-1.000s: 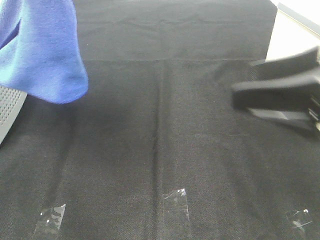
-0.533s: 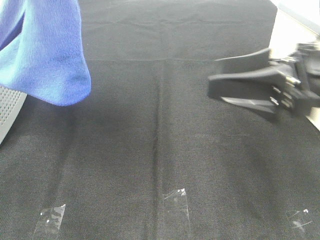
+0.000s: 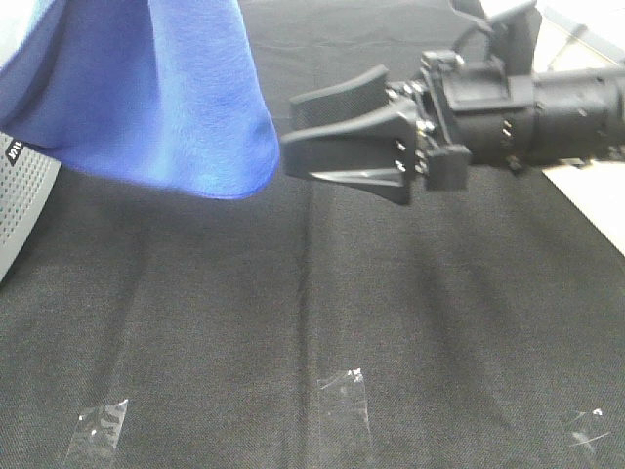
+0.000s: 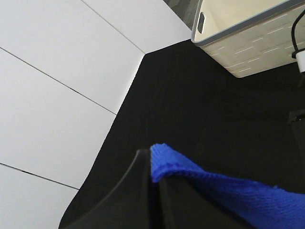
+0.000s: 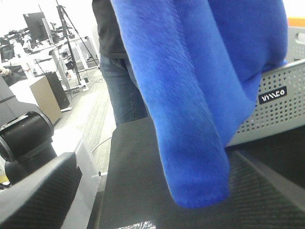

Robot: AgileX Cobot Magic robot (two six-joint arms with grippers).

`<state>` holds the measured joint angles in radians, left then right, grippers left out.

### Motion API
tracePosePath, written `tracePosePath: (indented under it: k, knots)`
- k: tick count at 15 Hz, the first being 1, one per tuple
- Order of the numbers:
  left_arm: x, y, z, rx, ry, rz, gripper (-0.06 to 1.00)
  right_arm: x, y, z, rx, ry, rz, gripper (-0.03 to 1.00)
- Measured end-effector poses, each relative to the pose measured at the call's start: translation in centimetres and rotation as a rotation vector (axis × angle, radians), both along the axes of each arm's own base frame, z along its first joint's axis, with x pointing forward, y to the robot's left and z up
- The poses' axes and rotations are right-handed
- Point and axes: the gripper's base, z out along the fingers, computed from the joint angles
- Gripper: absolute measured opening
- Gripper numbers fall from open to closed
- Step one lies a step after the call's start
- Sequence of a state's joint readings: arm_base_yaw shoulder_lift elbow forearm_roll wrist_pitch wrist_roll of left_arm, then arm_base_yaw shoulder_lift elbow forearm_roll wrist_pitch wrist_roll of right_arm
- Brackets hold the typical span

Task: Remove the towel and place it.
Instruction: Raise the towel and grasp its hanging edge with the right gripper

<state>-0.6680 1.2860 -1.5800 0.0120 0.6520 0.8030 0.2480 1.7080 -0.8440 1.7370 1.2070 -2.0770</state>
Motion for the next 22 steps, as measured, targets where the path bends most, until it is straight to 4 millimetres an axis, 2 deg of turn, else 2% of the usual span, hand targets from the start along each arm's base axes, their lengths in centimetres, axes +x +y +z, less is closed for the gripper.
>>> tracePosePath:
  k: [4, 6, 8, 14, 19, 21, 22]
  knots:
    - [0.0, -0.1, -0.1, -0.007, 0.009, -0.004, 0.0, 1.7, 0.3, 1.0, -0.019, -0.062, -0.031, 0.82]
    - [0.0, -0.1, -0.1, -0.007, 0.009, -0.004, 0.0, 2.5, 1.5, 1.0, 0.003, -0.048, 0.007, 0.82]
    - [0.1, -0.2, -0.2, -0.004, 0.011, -0.005, 0.0, 1.9, 3.7, 1.0, 0.006, -0.034, 0.097, 0.82]
    - [0.5, -0.4, -0.5, 0.013, 0.011, 0.001, 0.0, 0.5, 3.8, -0.3, -0.14, 0.013, 0.236, 0.82]
    - [0.6, -0.4, -0.4, 0.01, 0.005, 0.001, 0.0, 0.6, 4.6, -1.0, -0.132, 0.062, 0.227, 0.82]
    - [0.6, -0.4, -0.3, 0.004, -0.002, 0.001, 0.0, 0.8, 4.7, -1.0, -0.109, 0.075, 0.209, 0.71]
    - [0.6, -0.4, -0.3, 0.003, -0.004, 0.001, 0.0, 0.9, 4.7, -0.8, -0.085, 0.083, 0.19, 0.61]
